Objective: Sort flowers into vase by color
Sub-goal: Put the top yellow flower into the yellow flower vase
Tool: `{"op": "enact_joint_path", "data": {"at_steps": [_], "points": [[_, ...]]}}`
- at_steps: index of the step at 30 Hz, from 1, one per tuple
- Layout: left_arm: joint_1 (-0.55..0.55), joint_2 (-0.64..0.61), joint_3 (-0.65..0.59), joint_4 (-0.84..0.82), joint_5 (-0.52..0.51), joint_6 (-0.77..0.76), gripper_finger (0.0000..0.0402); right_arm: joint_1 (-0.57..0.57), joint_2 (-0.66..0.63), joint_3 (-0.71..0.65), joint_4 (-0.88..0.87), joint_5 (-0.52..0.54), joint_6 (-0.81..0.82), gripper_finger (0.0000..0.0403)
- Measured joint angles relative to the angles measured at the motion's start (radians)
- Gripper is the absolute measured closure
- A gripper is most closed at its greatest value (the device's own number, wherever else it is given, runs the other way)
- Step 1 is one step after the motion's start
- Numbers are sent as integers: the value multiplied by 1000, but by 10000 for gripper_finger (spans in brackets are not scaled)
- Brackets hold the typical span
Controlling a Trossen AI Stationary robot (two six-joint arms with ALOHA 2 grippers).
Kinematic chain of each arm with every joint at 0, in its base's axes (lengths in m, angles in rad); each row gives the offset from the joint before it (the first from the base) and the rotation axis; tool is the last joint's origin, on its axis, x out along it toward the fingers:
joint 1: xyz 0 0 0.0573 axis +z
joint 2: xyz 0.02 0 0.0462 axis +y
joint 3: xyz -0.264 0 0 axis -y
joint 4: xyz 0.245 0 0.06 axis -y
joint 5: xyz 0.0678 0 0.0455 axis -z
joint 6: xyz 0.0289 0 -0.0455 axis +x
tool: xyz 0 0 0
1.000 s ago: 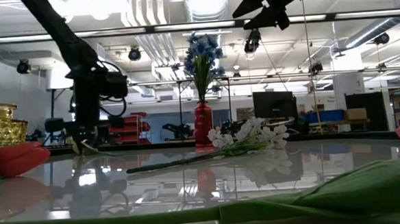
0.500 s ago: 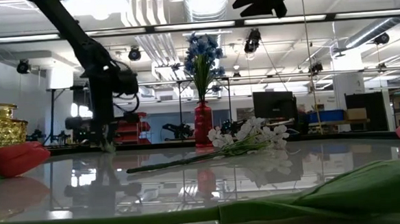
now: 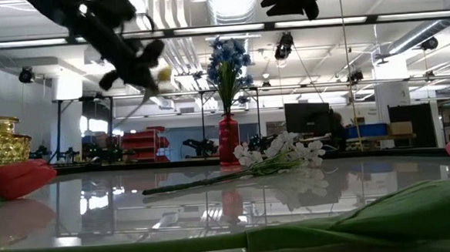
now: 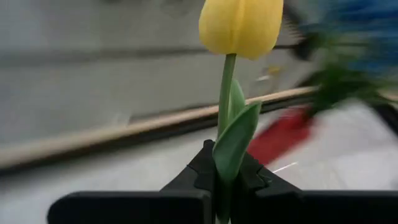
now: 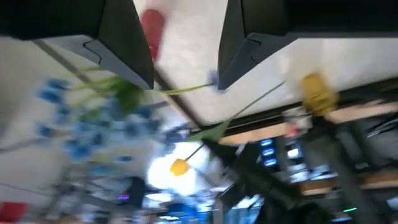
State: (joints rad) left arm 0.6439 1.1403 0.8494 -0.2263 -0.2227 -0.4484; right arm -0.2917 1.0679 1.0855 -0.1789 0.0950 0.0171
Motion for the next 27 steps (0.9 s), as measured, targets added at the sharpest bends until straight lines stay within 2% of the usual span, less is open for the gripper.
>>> {"op": "enact_joint_path", "data": {"at_steps": [3, 9, 14, 18, 22, 27], "points": [[-54, -118, -21, 7, 70, 142, 402, 40, 0, 0, 2, -49, -37, 247], [-99, -368, -94, 17, 380, 262, 402, 187, 0, 0, 80, -33, -41, 278], [-102, -556, -152, 23, 751, 334, 402, 310, 17, 4, 207, 134, 33, 296], [-102, -677, -181, 21, 931, 340, 401, 399, 45, 50, 245, 295, 93, 301], [-102, -787, -196, 26, 1037, 344, 401, 485, 102, 111, 244, 423, 97, 299], [-102, -907, -212, -17, 1040, 353, 401, 558, 188, 206, 244, 540, 95, 294]]}}
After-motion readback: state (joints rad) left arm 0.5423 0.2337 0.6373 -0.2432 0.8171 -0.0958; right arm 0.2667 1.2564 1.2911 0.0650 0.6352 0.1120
